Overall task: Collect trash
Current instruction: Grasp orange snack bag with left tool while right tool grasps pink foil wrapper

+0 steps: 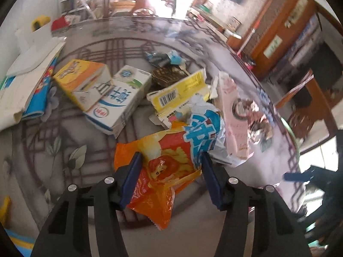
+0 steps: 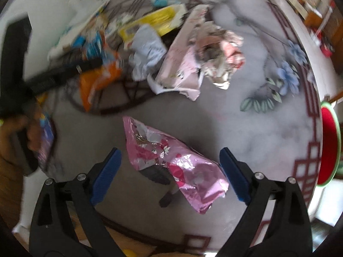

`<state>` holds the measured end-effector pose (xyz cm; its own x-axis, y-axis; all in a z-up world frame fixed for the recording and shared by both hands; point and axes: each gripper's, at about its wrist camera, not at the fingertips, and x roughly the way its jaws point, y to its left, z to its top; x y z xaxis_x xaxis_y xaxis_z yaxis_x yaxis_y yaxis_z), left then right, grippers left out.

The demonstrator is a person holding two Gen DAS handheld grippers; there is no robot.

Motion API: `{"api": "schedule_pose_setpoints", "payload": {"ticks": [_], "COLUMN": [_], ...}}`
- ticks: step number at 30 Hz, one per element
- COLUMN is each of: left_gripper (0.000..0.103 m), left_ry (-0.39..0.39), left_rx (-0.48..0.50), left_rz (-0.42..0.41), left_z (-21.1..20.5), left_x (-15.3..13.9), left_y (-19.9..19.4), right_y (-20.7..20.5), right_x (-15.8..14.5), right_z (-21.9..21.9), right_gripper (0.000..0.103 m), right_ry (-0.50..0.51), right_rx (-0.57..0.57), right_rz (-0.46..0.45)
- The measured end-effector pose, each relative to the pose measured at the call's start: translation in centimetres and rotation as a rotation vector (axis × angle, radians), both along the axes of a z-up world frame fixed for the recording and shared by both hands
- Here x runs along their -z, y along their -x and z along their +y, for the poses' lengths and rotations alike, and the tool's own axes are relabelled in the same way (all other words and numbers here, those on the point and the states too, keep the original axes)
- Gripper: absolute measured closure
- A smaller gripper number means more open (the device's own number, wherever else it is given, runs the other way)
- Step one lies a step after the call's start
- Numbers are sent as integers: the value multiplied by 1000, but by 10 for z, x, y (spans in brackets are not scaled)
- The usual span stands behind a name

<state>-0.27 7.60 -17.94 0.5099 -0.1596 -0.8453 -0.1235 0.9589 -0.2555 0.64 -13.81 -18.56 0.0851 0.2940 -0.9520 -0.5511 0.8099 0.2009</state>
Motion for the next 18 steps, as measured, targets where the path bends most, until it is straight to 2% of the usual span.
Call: {"api": "schedule_pose_setpoints", "payload": {"ticks": [7, 9, 11, 13, 15, 18], "left_gripper": [49, 49, 49, 49, 49, 49], "left_ry": [83, 84, 87, 90, 95, 95], "left_rx": [-72, -70, -70, -71, -71, -69], "left_rz": [-15, -15, -13, -11, -11, -11], "left_z": [7, 5, 4, 3, 2, 1], "left_x": [-8, -8, -8, -7, -7, -7], "left_y": [7, 8, 7, 7, 6, 7], "right_y": [12, 15, 16, 15, 14, 5], "right_x": [18, 21, 23, 23, 20, 8], "right_z": [22, 24, 24, 23, 20, 9], "right_gripper": [12, 17, 48, 69, 77, 79], "right_ry": [108, 113, 116, 102, 60, 3], "right_rx": [-146, -166, -170, -155, -123, -70], "right_rz": [-58, -51, -46, -29, -11, -17]}}
